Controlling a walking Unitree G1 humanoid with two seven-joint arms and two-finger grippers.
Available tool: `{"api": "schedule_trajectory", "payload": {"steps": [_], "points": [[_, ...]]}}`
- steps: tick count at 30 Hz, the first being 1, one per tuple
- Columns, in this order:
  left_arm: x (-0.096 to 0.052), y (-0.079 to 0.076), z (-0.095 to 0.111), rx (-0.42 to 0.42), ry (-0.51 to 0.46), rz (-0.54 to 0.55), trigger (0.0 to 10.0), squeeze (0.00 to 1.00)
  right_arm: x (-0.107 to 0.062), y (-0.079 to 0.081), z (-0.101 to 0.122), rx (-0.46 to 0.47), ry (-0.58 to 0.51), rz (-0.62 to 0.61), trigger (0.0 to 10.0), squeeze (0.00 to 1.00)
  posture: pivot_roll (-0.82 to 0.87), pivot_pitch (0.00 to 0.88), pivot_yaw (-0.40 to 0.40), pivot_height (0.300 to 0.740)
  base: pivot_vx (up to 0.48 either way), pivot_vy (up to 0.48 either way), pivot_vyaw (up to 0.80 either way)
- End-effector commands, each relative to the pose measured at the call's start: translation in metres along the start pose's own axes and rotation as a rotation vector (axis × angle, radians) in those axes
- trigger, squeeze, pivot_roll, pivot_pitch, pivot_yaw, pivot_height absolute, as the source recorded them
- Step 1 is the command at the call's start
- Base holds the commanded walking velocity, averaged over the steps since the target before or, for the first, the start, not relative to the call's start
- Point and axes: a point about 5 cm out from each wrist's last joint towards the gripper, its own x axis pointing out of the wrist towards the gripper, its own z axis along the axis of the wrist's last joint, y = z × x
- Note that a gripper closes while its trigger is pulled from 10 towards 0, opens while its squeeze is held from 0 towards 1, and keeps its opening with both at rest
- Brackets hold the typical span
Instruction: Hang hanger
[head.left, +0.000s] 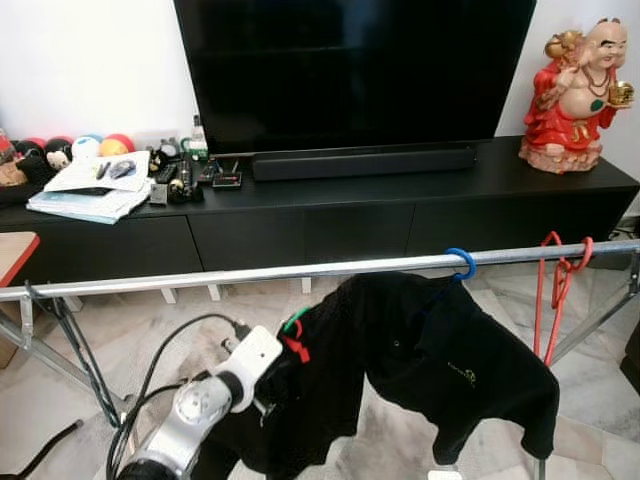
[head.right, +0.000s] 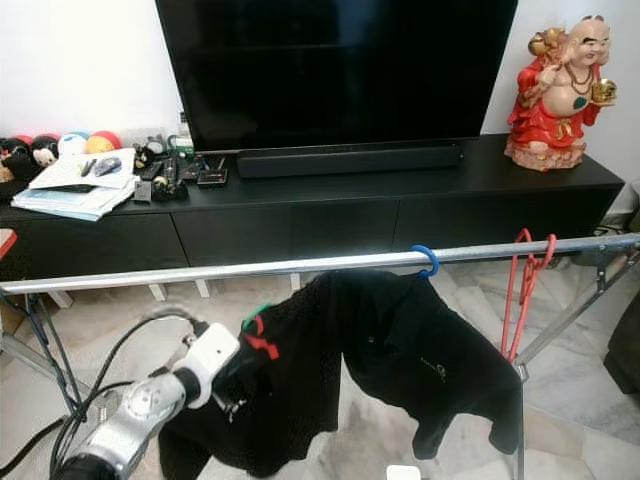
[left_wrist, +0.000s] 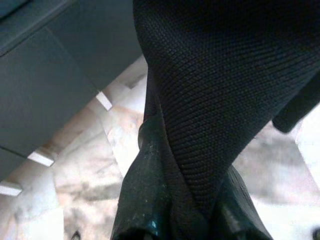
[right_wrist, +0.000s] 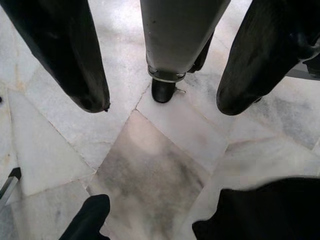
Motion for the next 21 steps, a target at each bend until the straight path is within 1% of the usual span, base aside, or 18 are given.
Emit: {"api": "schedule_trajectory", "payload": {"steps": [1, 3, 5, 11, 16, 18, 21], "points": [[0.005, 0.008, 0.011, -0.037, -0.027, 0.044, 10.0, 0.0, 0.0, 0.001, 0.001, -0.016, 0.007, 0.009, 10.0, 0.0, 0.06, 0.025, 0.038, 0.74, 0.0, 0.0, 0.0], [0.007, 0.009, 0.014, -0.052, -0.032, 0.057, 10.0, 0.0, 0.0, 0.0, 0.001, -0.016, 0.007, 0.009, 10.0, 0.0, 0.06, 0.025, 0.038, 0.74, 0.0, 0.0, 0.0], [0.011, 0.011, 0.017, -0.085, -0.034, 0.085, 10.0, 0.0, 0.0, -0.001, 0.001, -0.015, 0.007, 0.008, 10.0, 0.0, 0.06, 0.023, 0.04, 0.74, 0.0, 0.0, 0.0], [0.016, 0.015, 0.024, -0.114, -0.031, 0.114, 10.0, 0.0, 0.0, 0.0, 0.001, -0.011, 0.006, 0.008, 10.0, 0.0, 0.06, 0.021, 0.042, 0.74, 0.0, 0.0, 0.0], [0.017, 0.019, 0.021, -0.138, 0.013, 0.163, 10.0, 0.0, 0.0, 0.001, 0.001, -0.01, 0.007, 0.011, 10.0, 0.0, 0.06, 0.021, 0.043, 0.74, 0.0, 0.0, 0.0], [0.017, 0.02, 0.014, -0.152, 0.062, 0.192, 10.0, 0.0, 0.0, 0.0, 0.001, -0.012, 0.007, 0.012, 10.0, 0.0, 0.06, 0.021, 0.043, 0.74, 0.0, 0.0, 0.0], [0.016, 0.022, 0.011, -0.159, 0.087, 0.207, 10.0, 0.0, 0.0, 0.0, 0.001, -0.011, 0.007, 0.011, 10.0, 0.0, 0.06, 0.021, 0.044, 0.74, 0.0, 0.0, 0.0]]}}
